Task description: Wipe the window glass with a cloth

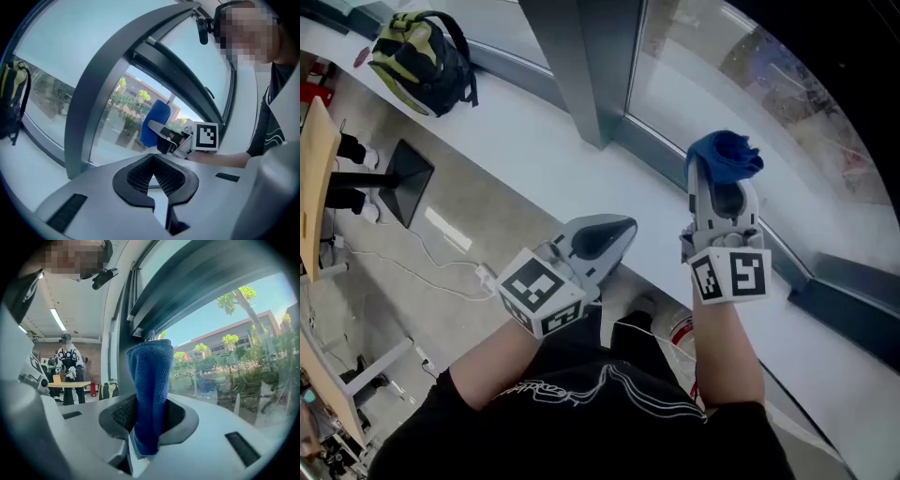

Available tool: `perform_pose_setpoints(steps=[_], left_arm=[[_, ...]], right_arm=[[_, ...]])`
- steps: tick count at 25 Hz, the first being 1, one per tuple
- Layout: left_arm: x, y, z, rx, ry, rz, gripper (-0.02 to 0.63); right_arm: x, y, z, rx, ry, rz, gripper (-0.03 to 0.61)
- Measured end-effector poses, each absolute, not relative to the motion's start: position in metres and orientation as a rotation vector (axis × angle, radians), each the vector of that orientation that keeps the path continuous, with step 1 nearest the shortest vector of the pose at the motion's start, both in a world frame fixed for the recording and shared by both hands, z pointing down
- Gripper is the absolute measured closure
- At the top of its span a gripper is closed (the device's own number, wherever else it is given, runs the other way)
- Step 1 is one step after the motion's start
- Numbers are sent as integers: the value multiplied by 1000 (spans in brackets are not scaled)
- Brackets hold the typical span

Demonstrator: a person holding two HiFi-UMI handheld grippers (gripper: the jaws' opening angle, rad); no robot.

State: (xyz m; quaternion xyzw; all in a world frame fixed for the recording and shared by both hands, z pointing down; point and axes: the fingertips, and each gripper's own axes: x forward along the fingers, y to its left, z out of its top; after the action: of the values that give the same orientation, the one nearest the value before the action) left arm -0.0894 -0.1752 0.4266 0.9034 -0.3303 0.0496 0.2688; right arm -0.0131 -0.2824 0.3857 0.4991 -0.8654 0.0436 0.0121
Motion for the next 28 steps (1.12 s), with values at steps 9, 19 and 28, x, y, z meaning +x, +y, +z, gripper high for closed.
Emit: perform_pose_setpoints(steps=[9,19,28], left_arm=[[-161,-204,446,2403,-924,145,609],[-176,-218,465,2400,-891,170,609],[-158,-221,471,2403,-846,196,609]], right_arm=[[-115,-378,421,1462,-2710,176,485],[-134,-422,449,1605,-2627,161,486],[-106,-417,449,1674,-2602,161,485]])
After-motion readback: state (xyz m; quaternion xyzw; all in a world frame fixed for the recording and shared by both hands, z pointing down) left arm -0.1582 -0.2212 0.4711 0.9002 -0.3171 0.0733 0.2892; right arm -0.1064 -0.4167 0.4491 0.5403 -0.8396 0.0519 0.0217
